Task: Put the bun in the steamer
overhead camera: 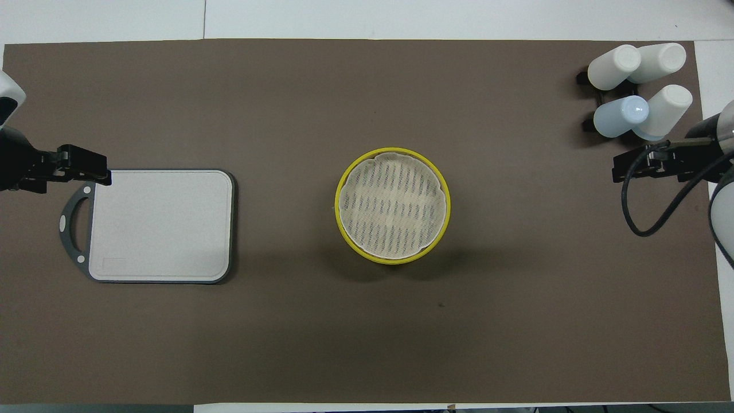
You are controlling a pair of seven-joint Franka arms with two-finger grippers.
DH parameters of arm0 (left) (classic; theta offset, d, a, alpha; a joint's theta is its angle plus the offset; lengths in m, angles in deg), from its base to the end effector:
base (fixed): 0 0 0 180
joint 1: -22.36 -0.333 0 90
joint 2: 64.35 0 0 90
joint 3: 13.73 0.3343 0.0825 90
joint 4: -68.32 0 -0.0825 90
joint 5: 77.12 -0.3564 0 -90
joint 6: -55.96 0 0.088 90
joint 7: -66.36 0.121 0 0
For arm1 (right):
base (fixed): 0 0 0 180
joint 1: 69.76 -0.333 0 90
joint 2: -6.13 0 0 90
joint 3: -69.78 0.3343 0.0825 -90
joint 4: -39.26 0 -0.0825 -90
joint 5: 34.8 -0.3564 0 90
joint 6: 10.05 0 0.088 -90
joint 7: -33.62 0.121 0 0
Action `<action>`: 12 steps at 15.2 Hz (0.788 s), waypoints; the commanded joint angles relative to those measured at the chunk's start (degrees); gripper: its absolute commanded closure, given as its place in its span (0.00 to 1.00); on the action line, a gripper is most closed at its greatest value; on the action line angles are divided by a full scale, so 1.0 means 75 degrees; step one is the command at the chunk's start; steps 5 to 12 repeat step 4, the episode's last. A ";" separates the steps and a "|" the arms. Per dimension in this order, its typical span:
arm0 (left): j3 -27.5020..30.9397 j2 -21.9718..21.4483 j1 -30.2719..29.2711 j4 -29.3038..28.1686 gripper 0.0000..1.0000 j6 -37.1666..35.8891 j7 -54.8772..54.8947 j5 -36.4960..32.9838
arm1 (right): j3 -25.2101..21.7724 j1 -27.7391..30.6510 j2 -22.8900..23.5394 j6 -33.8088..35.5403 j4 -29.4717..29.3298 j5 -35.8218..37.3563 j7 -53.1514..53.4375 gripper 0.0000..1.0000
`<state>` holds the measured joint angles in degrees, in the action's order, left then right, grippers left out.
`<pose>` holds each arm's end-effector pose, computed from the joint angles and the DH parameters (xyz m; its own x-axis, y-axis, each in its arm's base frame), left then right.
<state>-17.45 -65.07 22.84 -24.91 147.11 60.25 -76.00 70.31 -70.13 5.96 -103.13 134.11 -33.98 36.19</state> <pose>0.5215 -0.0409 0.6121 0.9991 0.0338 -0.0256 0.0342 -0.9993 0.0161 0.5280 0.0066 0.5973 0.9992 -0.0284 -0.0273 -0.0280 -0.9995 0.0155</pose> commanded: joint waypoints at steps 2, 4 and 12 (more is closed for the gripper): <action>-0.0066 -0.0115 -0.0123 -0.0167 0.00 0.0152 0.0135 0.0085 | 0.0024 0.0049 0.0000 0.0070 -0.0083 -0.0086 -0.0096 0.00; -0.0066 -0.0115 -0.0123 -0.0167 0.00 0.0152 0.0135 0.0096 | 0.0024 0.0014 0.0000 0.0070 -0.0083 -0.0098 -0.0108 0.00; -0.0066 -0.0115 -0.0123 -0.0167 0.00 0.0152 0.0135 0.0096 | 0.0024 0.0014 0.0000 0.0070 -0.0083 -0.0098 -0.0108 0.00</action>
